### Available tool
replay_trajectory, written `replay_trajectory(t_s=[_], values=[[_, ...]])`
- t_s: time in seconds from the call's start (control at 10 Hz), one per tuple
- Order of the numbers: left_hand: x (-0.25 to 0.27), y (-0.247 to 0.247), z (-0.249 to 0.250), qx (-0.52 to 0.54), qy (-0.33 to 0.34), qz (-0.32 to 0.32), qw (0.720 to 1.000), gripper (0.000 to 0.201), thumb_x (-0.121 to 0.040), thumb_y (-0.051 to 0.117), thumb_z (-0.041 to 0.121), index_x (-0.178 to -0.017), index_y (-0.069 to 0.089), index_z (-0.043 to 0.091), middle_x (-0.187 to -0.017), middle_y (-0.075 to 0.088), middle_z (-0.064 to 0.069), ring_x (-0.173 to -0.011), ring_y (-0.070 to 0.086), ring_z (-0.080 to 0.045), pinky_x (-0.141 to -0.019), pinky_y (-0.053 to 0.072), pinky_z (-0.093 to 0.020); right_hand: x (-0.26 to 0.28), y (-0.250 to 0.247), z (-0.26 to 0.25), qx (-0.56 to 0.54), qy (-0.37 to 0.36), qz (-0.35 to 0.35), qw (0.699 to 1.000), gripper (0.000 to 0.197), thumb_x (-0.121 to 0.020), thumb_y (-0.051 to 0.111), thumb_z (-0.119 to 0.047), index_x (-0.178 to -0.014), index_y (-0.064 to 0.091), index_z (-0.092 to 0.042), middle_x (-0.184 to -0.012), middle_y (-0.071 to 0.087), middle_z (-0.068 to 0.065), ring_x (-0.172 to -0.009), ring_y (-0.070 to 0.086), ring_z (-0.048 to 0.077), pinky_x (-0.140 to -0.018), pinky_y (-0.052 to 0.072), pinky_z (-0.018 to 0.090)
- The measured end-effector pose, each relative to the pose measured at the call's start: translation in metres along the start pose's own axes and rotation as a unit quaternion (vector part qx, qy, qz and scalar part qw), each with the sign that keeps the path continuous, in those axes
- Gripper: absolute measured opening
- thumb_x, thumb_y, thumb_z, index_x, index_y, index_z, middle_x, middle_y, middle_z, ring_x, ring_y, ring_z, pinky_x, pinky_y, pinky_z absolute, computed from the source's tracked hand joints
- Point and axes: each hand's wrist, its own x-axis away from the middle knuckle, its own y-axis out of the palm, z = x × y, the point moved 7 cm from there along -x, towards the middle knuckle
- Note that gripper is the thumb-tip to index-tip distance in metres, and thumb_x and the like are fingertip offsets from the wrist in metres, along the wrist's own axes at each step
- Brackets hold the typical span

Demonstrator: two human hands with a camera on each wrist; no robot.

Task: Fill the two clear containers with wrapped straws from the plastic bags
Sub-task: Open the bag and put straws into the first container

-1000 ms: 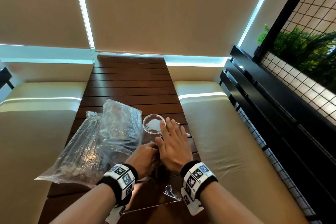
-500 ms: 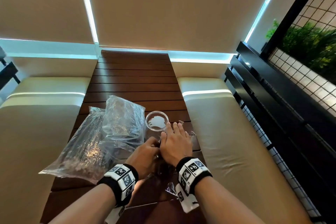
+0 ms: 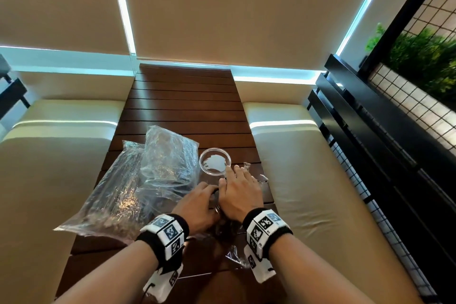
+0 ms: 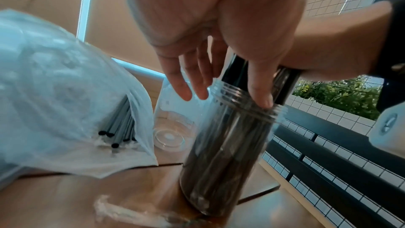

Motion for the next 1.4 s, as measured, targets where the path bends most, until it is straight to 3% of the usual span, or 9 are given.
replay_trajectory(t_s=[0.2,0.3,0.5,0.7,0.9,1.0,1.1,1.2,1.4], values=[[0.019,-0.070,-0.053,-0.315,-0.048,0.056,0.946,0.077,-0.069,0.073,0.035,-0.138,0.038,0.030,-0.146,0.030,-0.003,-0.132,0.036,-0.025,-0.107,0.032,-0.047,0.015,-0.039,-0.044,0.018,-0.115,0.143,0.983,0.039,-0.090,0.043,-0.047,-0.118,0.057,-0.024,-0.128,0.055,0.005,-0.123,0.046,0.026,-0.103,0.038,0.047],[0.023,-0.094,-0.099,-0.367,-0.150,0.015,0.918,0.079,-0.072,0.072,0.037,-0.138,0.030,0.031,-0.147,0.026,-0.010,-0.132,0.036,-0.032,-0.101,0.038,-0.050,0.030,-0.020,-0.098,-0.004,-0.269,0.056,0.961,0.016,-0.086,0.052,-0.028,-0.091,0.063,-0.018,-0.093,0.063,0.002,-0.088,0.058,0.024,-0.079,0.050,0.043],[0.033,-0.099,-0.110,-0.197,-0.179,0.068,0.962,0.004,-0.094,0.049,0.022,-0.091,0.049,0.023,-0.099,0.059,-0.003,-0.088,0.061,-0.027,-0.076,0.052,-0.039,0.025,0.074,-0.124,-0.047,-0.205,-0.187,0.960,0.028,-0.079,0.054,-0.012,-0.105,0.066,-0.010,-0.108,0.066,0.013,-0.104,0.062,0.035,-0.088,0.054,0.041],[0.036,-0.110,-0.077,-0.158,-0.086,0.101,0.979,0.011,-0.093,0.052,0.012,-0.094,0.051,0.023,-0.091,0.050,0.004,-0.081,0.056,-0.017,-0.071,0.049,-0.033,-0.004,0.071,-0.133,-0.159,-0.120,-0.104,0.974,0.029,-0.089,0.054,-0.017,-0.116,0.063,-0.009,-0.115,0.067,0.014,-0.108,0.061,0.028,-0.095,0.048,0.035],[0.051,-0.119,-0.063,-0.132,-0.059,0.111,0.983,0.022,-0.091,0.053,0.004,-0.093,0.046,0.025,-0.090,0.045,0.006,-0.075,0.053,-0.016,-0.065,0.046,-0.027,-0.026,0.080,-0.141,0.038,-0.088,-0.188,0.978,0.044,-0.088,0.039,-0.034,-0.122,0.062,-0.016,-0.129,0.061,0.009,-0.122,0.054,0.028,-0.103,0.042,0.040],[0.057,-0.126,-0.064,-0.136,-0.067,0.104,0.983,0.020,-0.090,0.052,0.007,-0.093,0.046,0.026,-0.090,0.044,0.007,-0.073,0.053,-0.017,-0.063,0.047,-0.031,-0.023,0.093,-0.147,0.009,-0.115,-0.307,0.945,0.035,-0.101,0.043,-0.021,-0.132,0.055,-0.010,-0.126,0.059,0.010,-0.101,0.057,0.016,-0.073,0.036,0.013],[0.064,-0.130,-0.066,-0.141,-0.071,0.105,0.982,0.018,-0.091,0.051,0.008,-0.093,0.047,0.026,-0.090,0.045,0.008,-0.071,0.053,-0.015,-0.061,0.044,-0.028,-0.026,0.105,-0.151,0.020,-0.115,-0.337,0.934,0.016,-0.101,0.046,-0.012,-0.107,0.050,-0.026,-0.079,0.040,-0.009,-0.061,0.026,0.001,-0.051,0.028,0.016],[0.069,-0.133,-0.069,-0.131,-0.072,0.111,0.983,0.017,-0.092,0.052,0.009,-0.094,0.048,0.025,-0.090,0.045,0.008,-0.070,0.052,-0.012,-0.060,0.043,-0.025,-0.007,0.114,-0.193,0.167,-0.131,-0.332,0.919,0.031,-0.084,0.040,0.024,-0.095,0.044,-0.006,-0.068,0.032,0.010,-0.065,0.028,0.014,-0.067,0.037,0.014],[0.069,-0.142,-0.068,-0.111,-0.054,0.140,0.982,0.018,-0.094,0.053,0.008,-0.097,0.047,0.025,-0.092,0.045,0.009,-0.072,0.052,-0.011,-0.064,0.044,-0.022,-0.031,0.114,-0.153,0.073,-0.060,-0.417,0.904,0.040,-0.101,0.047,-0.017,-0.067,0.029,-0.028,-0.071,0.029,-0.010,-0.057,0.029,0.010,-0.052,0.042,0.009]])
